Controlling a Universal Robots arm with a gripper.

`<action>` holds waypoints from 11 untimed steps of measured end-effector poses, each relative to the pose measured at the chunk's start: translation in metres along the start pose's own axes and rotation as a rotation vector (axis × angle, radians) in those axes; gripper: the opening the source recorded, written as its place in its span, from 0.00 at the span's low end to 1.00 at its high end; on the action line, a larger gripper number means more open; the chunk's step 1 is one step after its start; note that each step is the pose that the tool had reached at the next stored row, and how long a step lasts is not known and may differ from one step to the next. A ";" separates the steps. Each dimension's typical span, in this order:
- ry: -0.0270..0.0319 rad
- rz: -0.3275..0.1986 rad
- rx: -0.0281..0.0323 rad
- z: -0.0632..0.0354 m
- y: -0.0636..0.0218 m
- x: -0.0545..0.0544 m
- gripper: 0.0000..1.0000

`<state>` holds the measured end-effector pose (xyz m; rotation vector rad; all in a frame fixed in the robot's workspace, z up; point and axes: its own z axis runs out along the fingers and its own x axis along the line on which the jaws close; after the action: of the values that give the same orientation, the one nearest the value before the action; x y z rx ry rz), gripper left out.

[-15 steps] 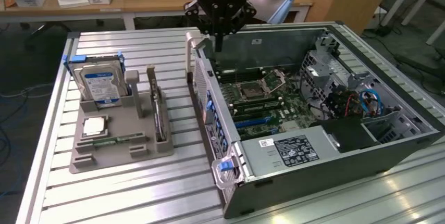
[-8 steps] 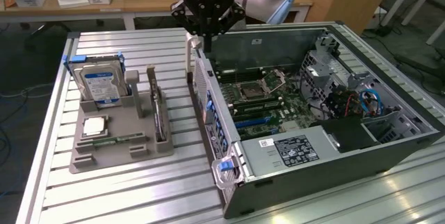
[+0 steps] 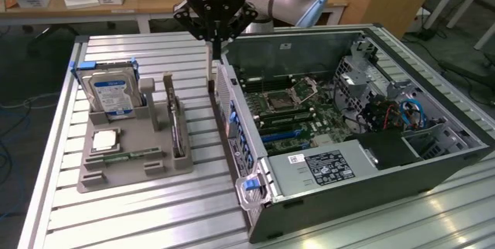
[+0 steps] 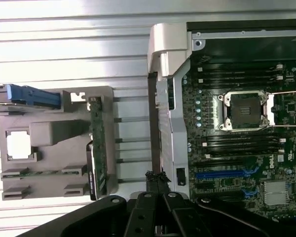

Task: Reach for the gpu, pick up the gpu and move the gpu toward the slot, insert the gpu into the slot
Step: 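Reach for the gpu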

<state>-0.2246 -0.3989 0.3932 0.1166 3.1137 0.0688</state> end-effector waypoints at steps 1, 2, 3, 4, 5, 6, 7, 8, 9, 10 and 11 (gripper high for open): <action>0.0000 0.000 0.0000 -0.0001 -0.0002 0.003 0.10; -0.0001 0.000 0.0000 -0.0001 -0.0005 0.006 0.10; 0.0000 0.000 0.0000 -0.0002 -0.0007 0.009 0.10; -0.0001 0.000 0.0000 -0.0002 -0.0010 0.013 0.10; -0.0001 0.000 0.0000 -0.0003 -0.0012 0.016 0.10; -0.0001 0.000 0.0000 -0.0004 -0.0015 0.020 0.10; -0.0001 0.000 0.0000 -0.0005 -0.0018 0.023 0.10; 0.0000 0.000 0.0000 -0.0006 -0.0021 0.027 0.10; -0.0001 0.000 0.0000 -0.0006 -0.0023 0.031 0.10; -0.0001 0.000 0.0000 -0.0007 -0.0026 0.034 0.10; -0.0001 0.000 0.0000 -0.0007 -0.0029 0.037 0.10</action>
<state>-0.2620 -0.3990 0.3930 0.1168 3.1136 0.0689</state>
